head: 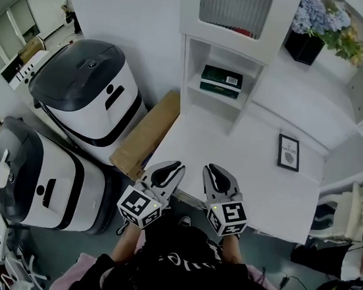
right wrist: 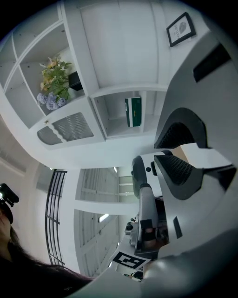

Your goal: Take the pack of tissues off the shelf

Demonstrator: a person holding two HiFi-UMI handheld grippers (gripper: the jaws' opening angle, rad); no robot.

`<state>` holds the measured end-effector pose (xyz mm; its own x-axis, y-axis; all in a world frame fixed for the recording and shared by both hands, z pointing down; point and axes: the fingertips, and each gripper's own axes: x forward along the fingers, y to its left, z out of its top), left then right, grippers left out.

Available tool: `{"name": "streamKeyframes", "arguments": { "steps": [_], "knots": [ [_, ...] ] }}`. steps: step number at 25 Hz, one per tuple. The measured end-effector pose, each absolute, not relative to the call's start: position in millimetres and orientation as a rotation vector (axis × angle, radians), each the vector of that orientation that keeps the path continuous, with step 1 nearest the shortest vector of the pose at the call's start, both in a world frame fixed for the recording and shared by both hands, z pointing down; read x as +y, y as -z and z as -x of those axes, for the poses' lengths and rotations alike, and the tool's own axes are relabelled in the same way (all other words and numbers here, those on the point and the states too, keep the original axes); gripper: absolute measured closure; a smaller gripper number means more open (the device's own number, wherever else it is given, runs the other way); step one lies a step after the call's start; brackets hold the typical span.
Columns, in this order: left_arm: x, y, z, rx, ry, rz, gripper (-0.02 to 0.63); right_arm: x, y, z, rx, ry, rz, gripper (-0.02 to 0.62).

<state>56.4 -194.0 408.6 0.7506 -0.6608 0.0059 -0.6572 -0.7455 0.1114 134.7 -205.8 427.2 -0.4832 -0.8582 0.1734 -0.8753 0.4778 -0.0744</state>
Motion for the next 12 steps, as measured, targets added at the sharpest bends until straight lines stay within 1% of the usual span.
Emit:
{"name": "streamKeyframes", "arguments": {
  "steps": [5, 12],
  "knots": [
    [-220, -410, -64, -1.002, 0.016, -2.872, 0.558, -229, -433, -148, -2.551, -0.268, -1.620, 0.523],
    [-276, -411, -53, -0.924, -0.005, -2.896, 0.557, -281, -429, -149, -2.492, -0.263, -1.722, 0.523]
  ]
}}
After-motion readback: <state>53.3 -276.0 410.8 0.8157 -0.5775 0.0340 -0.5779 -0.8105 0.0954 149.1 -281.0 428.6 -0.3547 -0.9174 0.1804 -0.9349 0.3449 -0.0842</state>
